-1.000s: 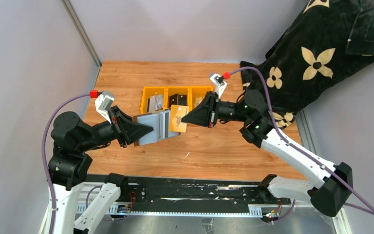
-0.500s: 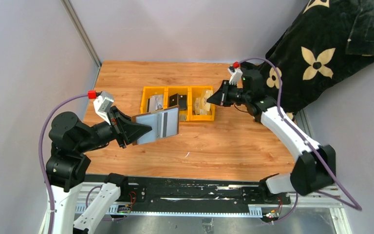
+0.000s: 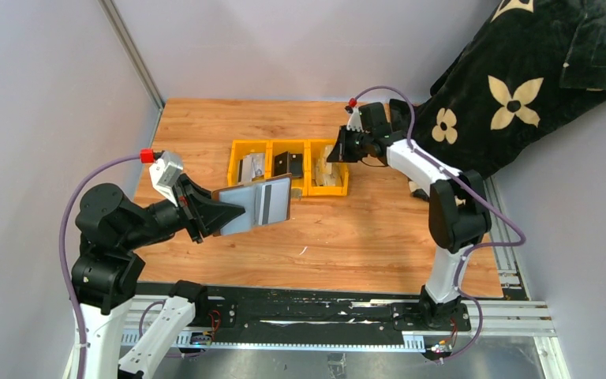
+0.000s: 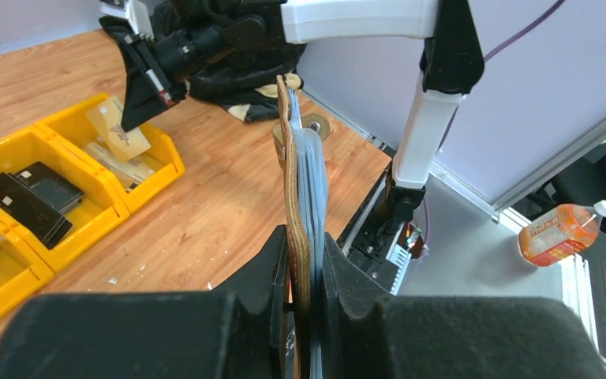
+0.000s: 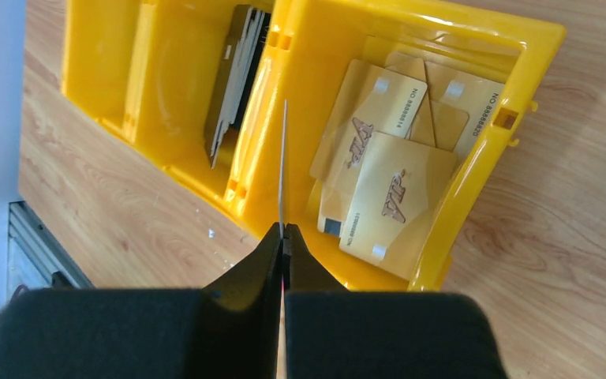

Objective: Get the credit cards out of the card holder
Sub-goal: Place the credit card in the storage box.

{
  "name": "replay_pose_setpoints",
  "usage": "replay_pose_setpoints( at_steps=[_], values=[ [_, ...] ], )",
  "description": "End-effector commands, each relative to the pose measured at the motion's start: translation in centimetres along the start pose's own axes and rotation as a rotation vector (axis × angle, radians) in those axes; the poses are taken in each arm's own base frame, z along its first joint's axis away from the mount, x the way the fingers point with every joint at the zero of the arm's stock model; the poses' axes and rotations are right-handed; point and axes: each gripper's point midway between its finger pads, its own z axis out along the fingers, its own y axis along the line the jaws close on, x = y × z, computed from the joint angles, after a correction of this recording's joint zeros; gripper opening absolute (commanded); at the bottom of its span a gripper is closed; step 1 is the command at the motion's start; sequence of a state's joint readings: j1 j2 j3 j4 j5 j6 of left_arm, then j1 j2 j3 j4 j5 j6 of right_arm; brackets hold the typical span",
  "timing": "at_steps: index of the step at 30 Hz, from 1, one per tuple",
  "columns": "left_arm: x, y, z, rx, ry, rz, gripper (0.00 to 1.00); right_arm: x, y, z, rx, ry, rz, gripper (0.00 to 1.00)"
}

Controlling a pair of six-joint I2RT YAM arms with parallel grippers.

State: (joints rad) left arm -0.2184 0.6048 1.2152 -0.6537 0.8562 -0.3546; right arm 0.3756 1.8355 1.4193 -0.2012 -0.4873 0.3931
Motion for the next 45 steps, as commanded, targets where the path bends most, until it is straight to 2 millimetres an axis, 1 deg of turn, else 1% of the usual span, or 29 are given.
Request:
replay_pose_setpoints(
  at_steps=[1, 5, 9, 11, 13, 15, 18, 21, 22, 23, 24, 25, 26, 27, 29, 30, 32, 33, 35, 36, 39, 40, 41, 42, 45],
  values=[
    [-0.8, -1.3, -0.5, 0.036, -0.025, 0.055, 0.0, 0.6, -0.5, 1.8, 0.054, 0.036, -0.025, 0.0],
    [-0.6, -1.2, -0.4, 0.042, -0.028, 0.044, 0.0, 1.6, -0.9, 3.3, 0.103, 0.047, -0.038, 0.0],
    [0.1, -0.7, 0.0, 0.048, -0.021, 0.016, 0.0, 1.6, -1.0, 4.0, 0.158, 0.023, -0.059, 0.1],
    [0.3, -0.4, 0.1, 0.042, -0.015, 0.018, 0.0, 1.3, -0.7, 3.9, 0.159, 0.006, -0.065, 0.19],
    [0.4, -0.2, 0.2, 0.036, -0.012, 0.024, 0.0, 0.8, -0.4, 3.5, 0.168, -0.012, -0.068, 0.29],
    [0.5, -0.1, 0.2, 0.032, -0.011, 0.026, 0.0, 0.1, 0.0, 2.5, 0.188, -0.039, -0.082, 0.38],
    [0.4, 0.0, 0.2, 0.031, -0.011, 0.032, 0.0, -1.4, 1.3, 0.2, 0.215, -0.095, -0.121, 0.44],
    [0.1, 0.1, 0.3, 0.03, -0.021, 0.041, 0.0, -3.0, 4.0, -3.0, 0.183, -0.178, -0.147, 0.47],
    [-0.1, 0.1, 0.4, 0.029, -0.028, 0.045, 0.0, -3.0, 5.1, -4.2, 0.146, -0.2, -0.147, 0.49],
    [-0.3, 0.1, 0.4, 0.026, -0.036, 0.047, 0.0, -3.1, 6.6, -5.3, 0.087, -0.229, -0.143, 0.5],
    [-0.7, 0.3, 0.4, 0.015, -0.051, 0.048, 0.0, -3.3, 8.6, -6.8, 0.002, -0.265, -0.14, 0.52],
    [-1.1, 0.5, 0.5, 0.001, -0.07, 0.047, 0.0, -3.8, 11.4, -9.2, -0.111, -0.335, -0.13, 0.56],
    [-1.5, 0.7, 0.6, -0.016, -0.091, 0.041, 0.0, -3.5, 14.1, -10.9, -0.246, -0.373, -0.139, 0.62],
    [-2.0, 1.0, 0.6, -0.034, -0.114, 0.039, 0.0, -3.2, 16.3, -13.0, -0.357, -0.419, -0.139, 0.7],
    [-2.7, 1.5, 0.7, -0.057, -0.154, 0.03, 0.0, -1.8, 19.8, -16.6, -0.541, -0.497, -0.152, 0.72],
    [-3.1, 1.7, 0.9, -0.064, -0.17, 0.021, 0.0, -0.7, 21.3, -18.0, -0.614, -0.512, -0.159, 0.73],
    [-3.8, 2.1, 1.1, -0.078, -0.202, -0.006, 0.0, 1.3, 23.8, -20.3, -0.737, -0.512, -0.173, 0.74],
    [-4.2, 2.1, 1.2, -0.079, -0.215, -0.016, 0.0, 2.1, 24.7, -21.2, -0.783, -0.51, -0.172, 0.74],
    [-4.8, 2.0, 1.3, -0.071, -0.235, -0.032, 0.0, 3.7, 26.6, -22.8, -0.883, -0.521, -0.165, 0.75],
    [-5.2, 1.8, 1.4, -0.057, -0.247, -0.033, 0.0, 4.5, 27.0, -23.2, -0.918, -0.532, -0.151, 0.75],
    [-5.8, 1.4, 1.6, -0.034, -0.261, -0.064, 0.0, 5.0, 28.5, -24.4, -0.99, -0.597, -0.092, 0.75],
    [-6.0, 1.2, 1.6, -0.026, -0.265, -0.064, 0.0, 5.0, 28.6, -24.2, -0.993, -0.607, -0.084, 0.75],
    [-6.2, 1.1, 1.6, -0.018, -0.27, -0.072, 0.0, 5.0, 29.2, -24.4, -1.012, -0.617, -0.081, 0.76],
    [-6.2, 0.9, 1.5, -0.011, -0.271, -0.075, 0.0, 5.1, 29.5, -24.0, -1.012, -0.607, -0.074, 0.76],
    [-6.3, 0.5, 1.4, -0.002, -0.275, -0.078, 0.0, 5.1, 31.2, -23.9, -1.055, -0.599, -0.063, 0.76]
  ],
)
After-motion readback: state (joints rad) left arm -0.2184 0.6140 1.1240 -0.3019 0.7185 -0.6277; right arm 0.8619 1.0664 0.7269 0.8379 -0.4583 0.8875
